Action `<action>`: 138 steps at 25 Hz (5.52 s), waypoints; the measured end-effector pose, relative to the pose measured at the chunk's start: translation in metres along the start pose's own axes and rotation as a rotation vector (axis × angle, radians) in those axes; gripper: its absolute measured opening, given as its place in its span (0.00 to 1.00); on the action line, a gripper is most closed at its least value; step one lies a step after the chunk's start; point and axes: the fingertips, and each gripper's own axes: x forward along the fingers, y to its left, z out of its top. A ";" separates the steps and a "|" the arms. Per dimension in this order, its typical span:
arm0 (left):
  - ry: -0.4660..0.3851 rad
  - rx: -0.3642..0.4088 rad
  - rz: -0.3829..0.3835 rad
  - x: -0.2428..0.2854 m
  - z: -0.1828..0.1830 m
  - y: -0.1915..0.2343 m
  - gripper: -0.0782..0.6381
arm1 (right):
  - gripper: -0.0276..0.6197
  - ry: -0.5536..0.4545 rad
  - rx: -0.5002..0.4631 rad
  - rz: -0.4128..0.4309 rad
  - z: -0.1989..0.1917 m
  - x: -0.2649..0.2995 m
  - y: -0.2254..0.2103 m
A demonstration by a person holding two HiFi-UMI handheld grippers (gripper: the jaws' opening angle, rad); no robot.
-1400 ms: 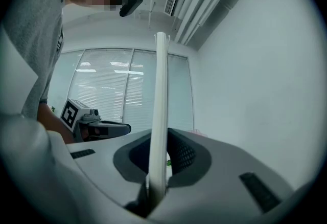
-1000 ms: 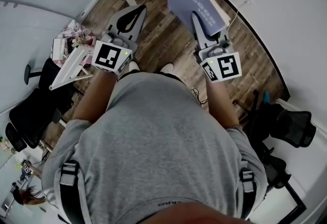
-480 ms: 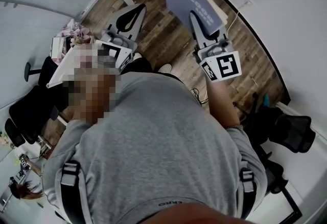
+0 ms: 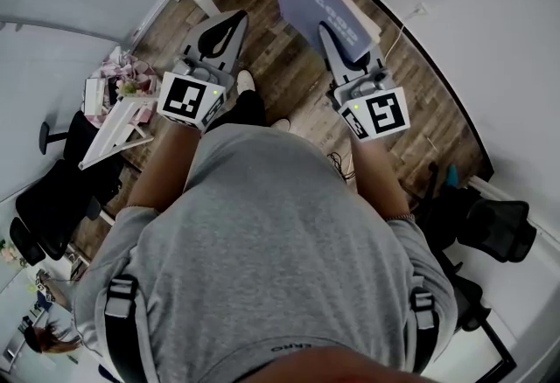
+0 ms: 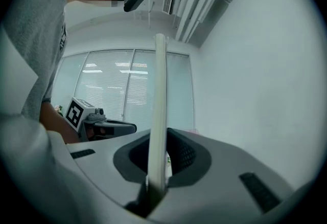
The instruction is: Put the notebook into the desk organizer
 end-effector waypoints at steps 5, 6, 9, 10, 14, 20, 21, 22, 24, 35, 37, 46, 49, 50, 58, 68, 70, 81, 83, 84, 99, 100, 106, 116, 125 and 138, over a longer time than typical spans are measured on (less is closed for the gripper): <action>-0.015 0.008 -0.019 0.029 0.000 0.029 0.14 | 0.10 0.002 0.019 -0.004 0.000 0.033 -0.024; -0.017 0.009 -0.019 0.034 0.000 0.036 0.14 | 0.10 0.004 0.018 -0.007 0.001 0.041 -0.028; -0.021 -0.001 -0.018 0.047 0.001 0.058 0.14 | 0.10 0.007 0.021 -0.009 0.003 0.064 -0.038; -0.023 -0.005 -0.017 0.051 0.001 0.065 0.14 | 0.10 0.007 0.022 -0.008 0.004 0.071 -0.040; -0.027 -0.014 -0.017 0.064 0.001 0.096 0.14 | 0.10 0.013 0.017 -0.008 0.006 0.103 -0.048; -0.018 -0.022 -0.031 0.082 -0.004 0.139 0.14 | 0.10 0.018 0.015 -0.021 0.008 0.149 -0.060; -0.019 -0.026 -0.035 0.084 -0.005 0.145 0.14 | 0.10 0.019 0.014 -0.025 0.009 0.156 -0.062; -0.020 -0.030 -0.039 0.086 -0.006 0.152 0.14 | 0.10 0.020 0.014 -0.031 0.009 0.162 -0.064; -0.021 -0.035 -0.047 0.091 -0.008 0.166 0.14 | 0.10 0.023 0.016 -0.042 0.008 0.176 -0.067; -0.021 -0.044 -0.093 0.112 -0.017 0.212 0.14 | 0.10 0.036 0.015 -0.067 0.003 0.224 -0.075; -0.016 -0.044 -0.097 0.119 -0.019 0.217 0.14 | 0.10 0.036 0.018 -0.070 0.002 0.230 -0.082; -0.001 -0.031 -0.059 0.160 -0.027 0.237 0.14 | 0.10 0.029 0.038 -0.039 -0.006 0.259 -0.130; 0.004 -0.029 -0.045 0.181 -0.028 0.240 0.14 | 0.10 0.024 0.038 -0.010 -0.006 0.269 -0.151; 0.005 -0.026 -0.036 0.189 -0.028 0.242 0.14 | 0.10 0.021 0.039 0.000 -0.006 0.273 -0.158; 0.012 -0.007 0.040 0.258 -0.026 0.249 0.14 | 0.10 0.005 0.047 0.084 -0.004 0.296 -0.230; 0.024 0.005 0.139 0.346 -0.034 0.234 0.14 | 0.10 -0.013 0.066 0.191 -0.012 0.299 -0.324; 0.027 0.005 0.160 0.360 -0.034 0.232 0.14 | 0.10 -0.011 0.072 0.212 -0.013 0.299 -0.340; 0.069 0.007 0.278 0.373 -0.042 0.237 0.14 | 0.10 -0.014 0.096 0.285 -0.021 0.313 -0.374; 0.073 0.005 0.293 0.372 -0.047 0.242 0.14 | 0.10 -0.009 0.105 0.300 -0.024 0.319 -0.374; 0.073 0.002 0.300 0.372 -0.049 0.245 0.14 | 0.10 -0.006 0.108 0.306 -0.026 0.322 -0.374; 0.044 0.028 0.420 0.376 -0.053 0.340 0.14 | 0.10 0.016 0.097 0.482 -0.020 0.433 -0.359; 0.041 0.023 0.433 0.373 -0.053 0.349 0.14 | 0.10 0.015 0.093 0.495 -0.019 0.442 -0.356; 0.032 0.020 0.509 0.356 -0.044 0.402 0.14 | 0.10 0.017 0.082 0.570 -0.005 0.500 -0.336; 0.001 0.019 0.577 0.325 -0.052 0.472 0.14 | 0.10 0.020 0.075 0.655 -0.009 0.576 -0.295; 0.020 0.025 0.655 0.314 -0.057 0.511 0.14 | 0.10 0.046 0.101 0.751 -0.014 0.625 -0.280; 0.070 0.051 0.973 0.290 -0.053 0.532 0.14 | 0.11 0.159 0.345 1.040 -0.022 0.672 -0.267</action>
